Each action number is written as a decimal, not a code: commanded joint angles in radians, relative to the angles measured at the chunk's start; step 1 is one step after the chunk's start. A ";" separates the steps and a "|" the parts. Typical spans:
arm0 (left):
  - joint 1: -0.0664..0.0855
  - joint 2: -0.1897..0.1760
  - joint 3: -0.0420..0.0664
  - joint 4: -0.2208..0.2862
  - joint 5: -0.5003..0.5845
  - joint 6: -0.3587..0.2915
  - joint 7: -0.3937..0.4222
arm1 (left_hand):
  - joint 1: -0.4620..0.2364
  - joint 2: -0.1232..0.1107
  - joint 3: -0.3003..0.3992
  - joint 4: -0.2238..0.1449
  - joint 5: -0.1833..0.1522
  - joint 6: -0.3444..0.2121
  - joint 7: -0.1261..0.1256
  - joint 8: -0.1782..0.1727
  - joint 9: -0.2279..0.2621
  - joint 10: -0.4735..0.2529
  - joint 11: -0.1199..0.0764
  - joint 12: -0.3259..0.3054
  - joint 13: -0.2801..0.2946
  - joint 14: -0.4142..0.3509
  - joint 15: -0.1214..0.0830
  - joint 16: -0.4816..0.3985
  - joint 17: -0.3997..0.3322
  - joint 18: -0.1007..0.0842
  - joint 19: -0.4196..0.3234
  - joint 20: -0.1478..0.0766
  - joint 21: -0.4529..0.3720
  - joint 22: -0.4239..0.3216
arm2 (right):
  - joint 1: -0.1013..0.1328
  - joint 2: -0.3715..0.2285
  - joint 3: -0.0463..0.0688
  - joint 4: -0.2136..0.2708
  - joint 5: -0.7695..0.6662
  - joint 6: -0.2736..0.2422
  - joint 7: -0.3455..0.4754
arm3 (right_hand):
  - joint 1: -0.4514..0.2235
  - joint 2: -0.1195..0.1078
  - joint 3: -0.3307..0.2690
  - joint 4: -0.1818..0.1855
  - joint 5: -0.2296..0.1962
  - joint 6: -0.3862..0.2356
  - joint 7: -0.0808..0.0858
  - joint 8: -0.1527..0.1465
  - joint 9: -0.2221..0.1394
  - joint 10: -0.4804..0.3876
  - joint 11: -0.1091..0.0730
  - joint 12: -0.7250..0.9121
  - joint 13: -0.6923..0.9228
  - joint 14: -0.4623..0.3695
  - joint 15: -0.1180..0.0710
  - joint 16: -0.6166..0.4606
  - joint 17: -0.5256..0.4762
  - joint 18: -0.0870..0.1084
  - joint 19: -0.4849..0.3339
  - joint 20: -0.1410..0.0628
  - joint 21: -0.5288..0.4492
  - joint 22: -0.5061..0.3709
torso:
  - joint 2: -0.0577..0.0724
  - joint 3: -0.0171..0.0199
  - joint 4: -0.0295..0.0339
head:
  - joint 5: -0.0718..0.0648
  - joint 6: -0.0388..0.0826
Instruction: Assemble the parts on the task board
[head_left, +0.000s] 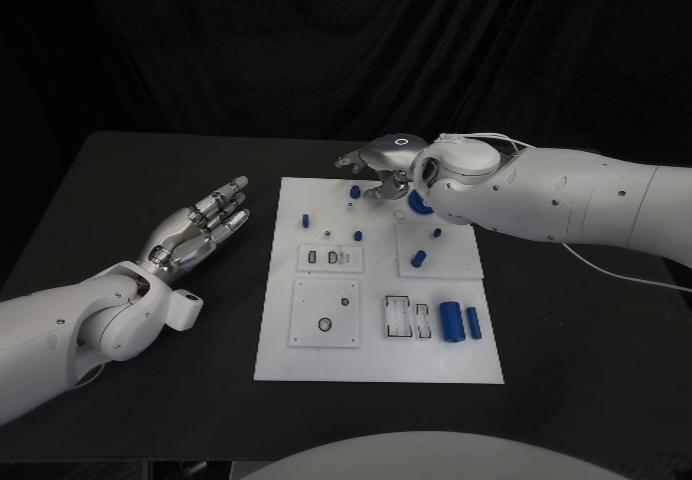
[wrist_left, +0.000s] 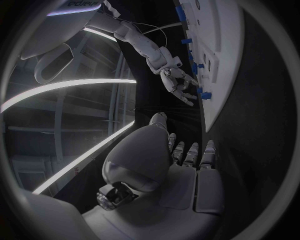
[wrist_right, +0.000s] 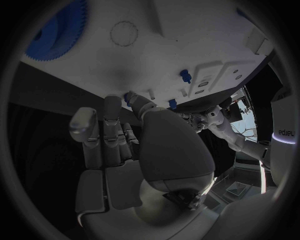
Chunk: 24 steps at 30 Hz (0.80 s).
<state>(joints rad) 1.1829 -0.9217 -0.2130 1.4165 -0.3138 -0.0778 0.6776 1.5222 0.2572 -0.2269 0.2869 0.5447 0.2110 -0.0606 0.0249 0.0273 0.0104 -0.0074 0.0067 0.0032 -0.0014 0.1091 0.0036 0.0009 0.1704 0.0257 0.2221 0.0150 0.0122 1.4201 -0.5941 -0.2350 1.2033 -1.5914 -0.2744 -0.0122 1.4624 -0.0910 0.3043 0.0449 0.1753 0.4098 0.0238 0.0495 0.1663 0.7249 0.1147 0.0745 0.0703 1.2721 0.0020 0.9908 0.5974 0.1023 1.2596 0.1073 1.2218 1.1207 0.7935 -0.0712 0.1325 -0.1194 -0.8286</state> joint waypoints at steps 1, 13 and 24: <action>0.002 -0.003 0.001 0.005 -0.001 0.009 0.118 | 0.008 0.000 0.006 -0.001 0.008 0.002 0.008 0.004 0.002 -0.002 0.009 -0.004 -0.001 0.001 0.008 -0.004 -0.001 0.010 0.001 0.007 0.006 0.001 | 0.015 -0.027 0.003 0.031 0.003 -0.085 0.006 | 0.018 0.003 -0.009 -0.003 0.005 0.021 0.004 0.001 -0.001 0.003 -0.001 0.008 0.002 -0.009 -0.002 -0.007 -0.001 0.012 -0.006 0.001 -0.007 -0.001 | -0.001 0.0002 0.0001 | 0.003 0.004; 0.002 -0.018 0.001 0.014 -0.001 0.000 0.115 | 0.008 -0.001 0.006 -0.001 0.011 0.003 0.009 0.004 0.002 -0.001 0.009 -0.004 0.000 0.001 0.009 -0.004 -0.001 0.010 0.001 0.008 0.006 0.001 | 0.109 -0.233 0.002 0.255 0.004 -0.098 -0.050 | 0.010 0.019 -0.019 0.027 0.016 0.350 0.092 0.055 0.037 0.240 -0.026 0.204 0.059 0.052 -0.018 0.059 0.088 -0.001 0.051 -0.012 0.036 0.071 | -0.001 -0.0001 -0.0022 | 0.007 0.003; 0.002 -0.011 0.001 0.009 -0.001 0.006 0.114 | 0.009 -0.001 0.007 -0.001 0.013 0.002 0.009 0.004 0.002 -0.002 0.009 -0.004 -0.001 0.001 0.009 -0.004 -0.001 0.010 0.001 0.008 0.006 0.001 | 0.105 -0.308 -0.009 0.277 0.004 0.010 -0.128 | -0.120 0.021 -0.123 0.123 -0.045 0.426 0.086 0.028 0.026 0.583 -0.093 1.343 1.224 0.173 -0.047 0.299 0.463 -0.030 0.137 -0.041 0.124 0.197 | -0.001 -0.0007 -0.0016 | 0.001 0.004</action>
<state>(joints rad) 1.1829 -0.9344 -0.2130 1.4253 -0.3140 -0.0785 0.6778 1.5222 0.2572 -0.2269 0.2869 0.5534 0.2147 -0.0569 0.0249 0.0280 0.0080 -0.0051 0.0067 0.0032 0.0023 0.1127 0.0036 0.0016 0.1703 0.0257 0.2220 0.0150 0.0122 1.5300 -0.9004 -0.2437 1.4830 -1.5859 -0.3148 -0.0768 1.3507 -0.0720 0.1821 0.1626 0.1309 0.8324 0.1101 0.0754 0.1910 1.2804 0.0221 1.3693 1.2220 1.4362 -0.0437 1.2708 1.0317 0.0824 1.3905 0.0670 1.3394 1.2973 0.7922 -0.0715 0.1310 -0.1177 -0.8253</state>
